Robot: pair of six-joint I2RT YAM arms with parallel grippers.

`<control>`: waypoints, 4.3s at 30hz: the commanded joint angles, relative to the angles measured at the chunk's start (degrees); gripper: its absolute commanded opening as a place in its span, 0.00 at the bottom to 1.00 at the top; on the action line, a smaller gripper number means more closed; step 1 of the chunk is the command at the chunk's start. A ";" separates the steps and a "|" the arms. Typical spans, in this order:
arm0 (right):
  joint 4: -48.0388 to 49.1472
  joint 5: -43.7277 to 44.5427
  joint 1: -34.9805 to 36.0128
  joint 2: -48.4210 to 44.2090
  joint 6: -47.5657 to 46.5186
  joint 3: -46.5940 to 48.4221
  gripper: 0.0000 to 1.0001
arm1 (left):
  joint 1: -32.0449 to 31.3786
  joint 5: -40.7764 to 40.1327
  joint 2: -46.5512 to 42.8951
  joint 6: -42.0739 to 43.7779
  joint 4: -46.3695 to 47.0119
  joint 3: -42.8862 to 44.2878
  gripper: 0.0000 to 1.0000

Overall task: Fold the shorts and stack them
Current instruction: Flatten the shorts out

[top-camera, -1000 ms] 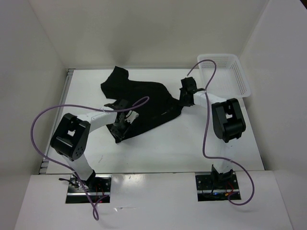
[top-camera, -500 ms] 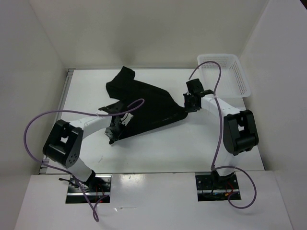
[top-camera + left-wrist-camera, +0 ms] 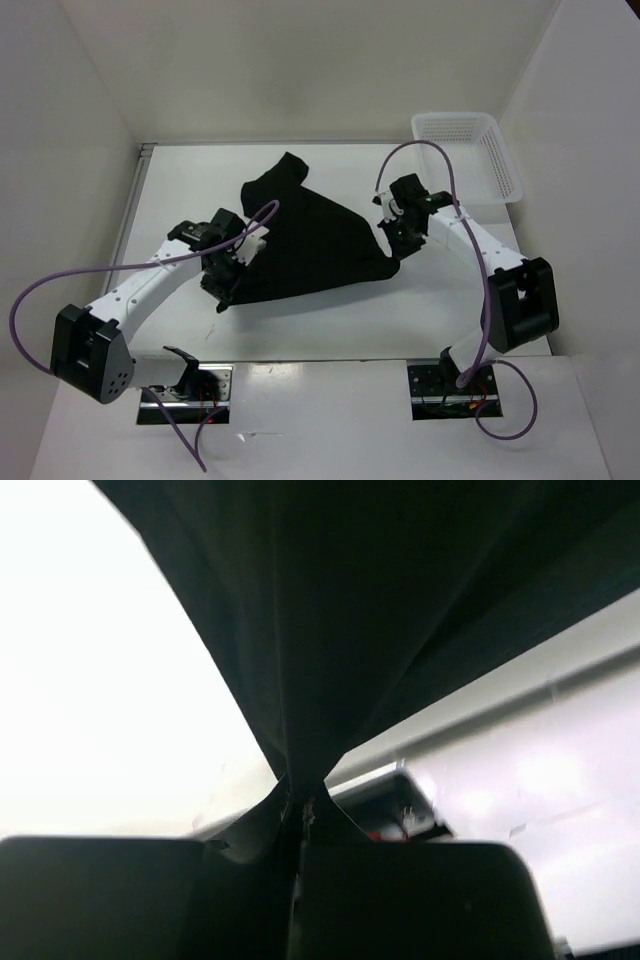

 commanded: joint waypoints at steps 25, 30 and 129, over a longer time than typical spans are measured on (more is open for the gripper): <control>32.28 3.92 7.13 11.68 14.72 11.57 0.38 | 19.31 6.39 35.87 0.25 24.94 37.01 0.75; 34.66 5.78 4.39 17.41 17.72 11.57 0.38 | 20.72 10.70 47.31 0.25 24.33 47.57 0.76; 29.57 -9.93 -1.14 34.20 14.65 25.02 0.72 | 19.84 9.38 59.02 0.25 17.65 56.80 0.89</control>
